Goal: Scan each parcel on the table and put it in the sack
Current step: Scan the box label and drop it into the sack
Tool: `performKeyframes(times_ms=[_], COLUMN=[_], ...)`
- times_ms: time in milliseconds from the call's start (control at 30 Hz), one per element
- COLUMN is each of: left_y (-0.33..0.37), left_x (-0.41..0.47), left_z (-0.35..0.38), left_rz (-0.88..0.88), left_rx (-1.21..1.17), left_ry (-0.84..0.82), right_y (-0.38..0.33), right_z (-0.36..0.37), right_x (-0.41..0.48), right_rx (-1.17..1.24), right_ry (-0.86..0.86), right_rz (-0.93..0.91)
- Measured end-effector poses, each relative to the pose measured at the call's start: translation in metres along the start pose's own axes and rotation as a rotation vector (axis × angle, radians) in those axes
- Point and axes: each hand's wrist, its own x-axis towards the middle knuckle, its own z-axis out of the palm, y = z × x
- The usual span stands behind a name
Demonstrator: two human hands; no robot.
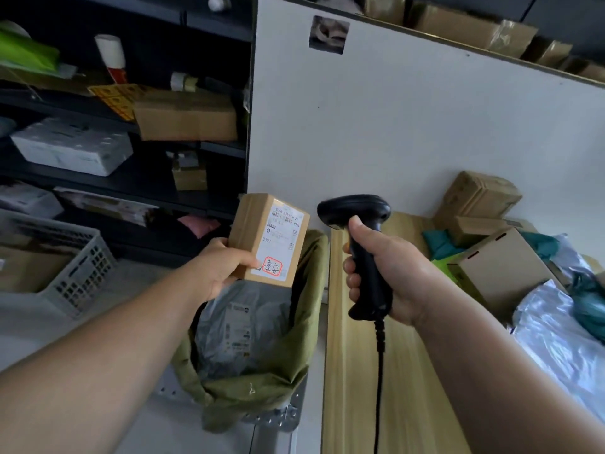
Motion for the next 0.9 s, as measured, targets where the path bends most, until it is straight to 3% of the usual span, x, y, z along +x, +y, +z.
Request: performKeyframes(times_ms=[167, 433, 667, 733, 900], left_y=[-0.026, -0.093, -0.097, -0.088, -0.051], left_x=[0.016, 0.041, 0.042, 0.040, 0.014], left_z=[-0.013, -0.004, 0.022, 0.032, 0.095], left_rz=[-0.063, -0.363, -0.237, -0.098, 0.353], left_rx=[0.165, 0.267, 0.791, 0.842, 0.920], left_ry=[0.084, 0.017, 0.093, 0.090, -0.099], right_y=[0.020, 0.060, 0.077, 0.077, 0.072], right_z=[0.003, -0.011, -0.032, -0.042, -0.081], right_x=[0.016, 0.033, 0.024, 0.016, -0.012], right_rx=[-0.001, 0.023, 0.043, 0.043, 0.066], right_ry=[0.016, 0.061, 0.163, 0.197, 0.284], right_rz=[0.045, 0.157, 0.203, 0.182, 0.139])
